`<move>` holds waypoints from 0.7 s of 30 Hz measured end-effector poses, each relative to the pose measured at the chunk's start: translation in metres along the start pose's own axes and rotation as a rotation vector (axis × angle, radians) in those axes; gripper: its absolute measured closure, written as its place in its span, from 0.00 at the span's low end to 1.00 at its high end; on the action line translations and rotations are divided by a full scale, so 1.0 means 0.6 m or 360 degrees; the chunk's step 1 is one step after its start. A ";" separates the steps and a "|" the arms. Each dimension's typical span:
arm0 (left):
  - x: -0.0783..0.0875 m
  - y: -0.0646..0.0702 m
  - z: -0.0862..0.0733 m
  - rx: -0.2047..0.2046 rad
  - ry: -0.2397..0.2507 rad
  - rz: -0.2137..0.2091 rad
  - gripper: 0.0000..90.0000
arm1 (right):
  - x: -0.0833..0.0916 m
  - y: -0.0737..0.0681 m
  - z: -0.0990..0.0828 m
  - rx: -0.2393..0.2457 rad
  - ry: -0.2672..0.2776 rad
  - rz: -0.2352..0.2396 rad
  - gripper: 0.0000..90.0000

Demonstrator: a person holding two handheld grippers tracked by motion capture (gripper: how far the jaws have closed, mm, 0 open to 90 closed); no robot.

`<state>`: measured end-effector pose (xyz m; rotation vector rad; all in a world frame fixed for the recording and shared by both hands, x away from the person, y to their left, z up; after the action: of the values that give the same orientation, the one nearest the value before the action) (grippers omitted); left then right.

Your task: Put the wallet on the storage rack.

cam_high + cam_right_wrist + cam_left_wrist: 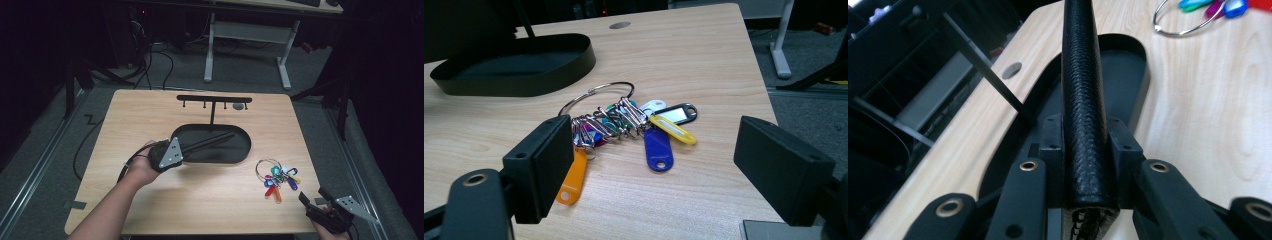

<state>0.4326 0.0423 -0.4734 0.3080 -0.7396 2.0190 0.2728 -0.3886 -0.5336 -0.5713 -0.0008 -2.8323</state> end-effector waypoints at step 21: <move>-0.098 -0.043 -0.002 -0.0275 -0.0113 0.0024 0.82 | -0.001 0.001 -0.003 -0.0008 -0.0009 0.0011 0.18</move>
<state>0.4861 0.0121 -0.4932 0.2754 -0.9568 1.9510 0.2724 -0.3889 -0.5355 -0.5790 0.0069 -2.8248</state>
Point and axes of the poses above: each handheld gripper's, and its own axes: x roughly backward along the jaws, z roughly out of its top, y roughly to its right, the point moved 6 cm from there along -x, roughly forward along the jaws, and after that the axes turned 7 degrees about x, right-handed, at the moved point
